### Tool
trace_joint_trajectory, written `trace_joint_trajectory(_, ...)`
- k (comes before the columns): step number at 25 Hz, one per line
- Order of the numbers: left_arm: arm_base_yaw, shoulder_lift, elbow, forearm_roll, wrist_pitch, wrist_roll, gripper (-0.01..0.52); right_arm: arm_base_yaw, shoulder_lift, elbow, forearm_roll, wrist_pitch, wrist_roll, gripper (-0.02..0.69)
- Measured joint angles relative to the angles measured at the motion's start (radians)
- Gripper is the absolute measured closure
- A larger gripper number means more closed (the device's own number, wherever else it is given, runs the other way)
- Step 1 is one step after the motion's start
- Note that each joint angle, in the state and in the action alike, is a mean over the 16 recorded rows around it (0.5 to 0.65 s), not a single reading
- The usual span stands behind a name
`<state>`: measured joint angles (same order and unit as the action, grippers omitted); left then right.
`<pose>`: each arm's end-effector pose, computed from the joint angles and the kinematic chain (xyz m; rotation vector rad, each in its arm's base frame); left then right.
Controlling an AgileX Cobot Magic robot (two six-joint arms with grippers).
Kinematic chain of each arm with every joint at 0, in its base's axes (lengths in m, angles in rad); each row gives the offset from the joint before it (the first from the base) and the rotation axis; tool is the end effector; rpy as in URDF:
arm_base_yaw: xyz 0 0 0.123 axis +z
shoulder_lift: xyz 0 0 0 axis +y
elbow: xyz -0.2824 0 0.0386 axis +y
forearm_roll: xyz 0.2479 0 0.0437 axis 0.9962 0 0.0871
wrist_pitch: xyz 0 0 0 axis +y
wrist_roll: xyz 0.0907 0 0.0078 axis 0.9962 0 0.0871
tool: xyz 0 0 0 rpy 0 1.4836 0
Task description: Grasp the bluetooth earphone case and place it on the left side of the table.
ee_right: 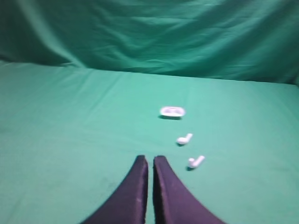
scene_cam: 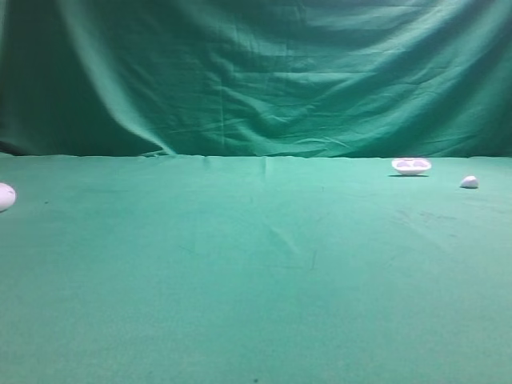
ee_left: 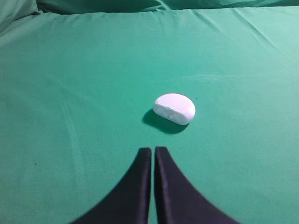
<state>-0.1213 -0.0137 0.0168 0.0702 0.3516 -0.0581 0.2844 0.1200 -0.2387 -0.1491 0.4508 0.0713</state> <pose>0.0528 -0.0042 0.1765 0.1016 1.8350 -0.0574 0.0529 0.0093 0.2461 -0.2678 1.7920 0.0986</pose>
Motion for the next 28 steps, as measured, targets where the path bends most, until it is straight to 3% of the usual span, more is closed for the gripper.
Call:
trace_joint_trajectory(11, 0.0, 0.0, 0.0, 0.0, 0.0, 0.0, 0.514, -0.114, -0.126, 0.237, 0.036, -0.08, 0.001, 0.665)
trace_joint_trajectory(28, 0.0, 0.0, 0.0, 0.0, 0.0, 0.0, 0.514, -0.115, -0.132, 0.267, 0.059, -0.083, 0.002, 0.665)
